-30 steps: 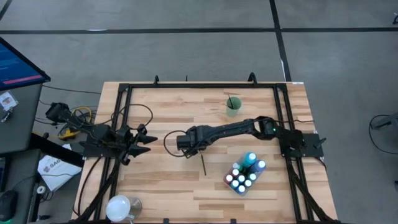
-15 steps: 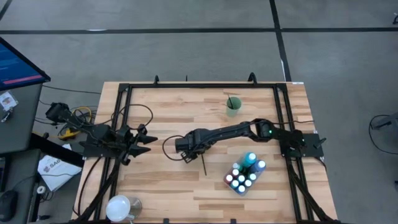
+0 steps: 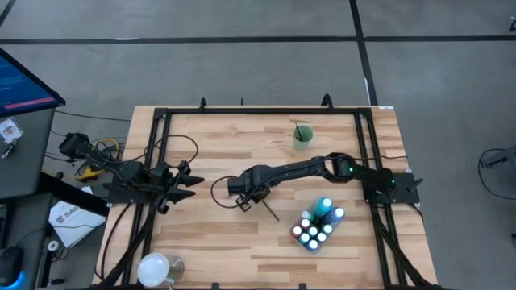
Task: Pick & Place Paint Supplies
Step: Put the black paint brush into the green cup
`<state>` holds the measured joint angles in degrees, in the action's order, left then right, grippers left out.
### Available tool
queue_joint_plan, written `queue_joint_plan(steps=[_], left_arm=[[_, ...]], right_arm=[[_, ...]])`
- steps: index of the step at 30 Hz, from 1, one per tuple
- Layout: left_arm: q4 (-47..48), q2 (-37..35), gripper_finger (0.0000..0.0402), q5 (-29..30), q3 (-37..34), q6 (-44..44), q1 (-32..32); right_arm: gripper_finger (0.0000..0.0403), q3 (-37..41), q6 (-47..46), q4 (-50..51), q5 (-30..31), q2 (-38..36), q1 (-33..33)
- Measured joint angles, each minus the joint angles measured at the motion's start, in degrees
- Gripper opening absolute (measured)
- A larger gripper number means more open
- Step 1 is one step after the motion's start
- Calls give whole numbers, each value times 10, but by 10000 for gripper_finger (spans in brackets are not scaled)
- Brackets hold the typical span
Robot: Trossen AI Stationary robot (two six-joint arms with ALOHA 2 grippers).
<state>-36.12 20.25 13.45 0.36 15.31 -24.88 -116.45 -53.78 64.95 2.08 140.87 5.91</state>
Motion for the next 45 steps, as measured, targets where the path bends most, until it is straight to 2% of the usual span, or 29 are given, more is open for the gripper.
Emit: queue_joint_plan(steps=[6, 14, 20, 22, 26, 30, 32, 35, 37, 45], left_arm=[[0, 0, 132, 0, 0, 0, 0], [0, 1, 132, 0, 0, 0, 0], [-1, 1, 132, 0, 0, 0, 0], [-1, 1, 132, 0, 0, 0, 0], [-2, 0, 132, 0, 0, 0, 0], [-3, 1, 132, 0, 0, 0, 0], [-3, 1, 132, 0, 0, 0, 0], [-3, 1, 132, 0, 0, 0, 0], [-4, 1, 132, 0, 0, 0, 0], [-4, 1, 132, 0, 0, 0, 0]], right_arm=[[0, 5, 19, -30, 84, -42, 1], [1, 2, 48, -46, 208, -151, -7], [1, 1, 113, -29, 338, -235, -24], [1, 1, 140, -20, 359, -259, -37], [0, 1, 193, -21, 354, -304, -65], [0, 0, 261, -14, 314, -313, -80], [0, 0, 308, -10, 279, -299, -78], [9, 0, 319, -29, 206, -265, -80], [29, 0, 304, -49, 182, -239, -82], [150, 0, 299, -203, 174, -131, -44]])
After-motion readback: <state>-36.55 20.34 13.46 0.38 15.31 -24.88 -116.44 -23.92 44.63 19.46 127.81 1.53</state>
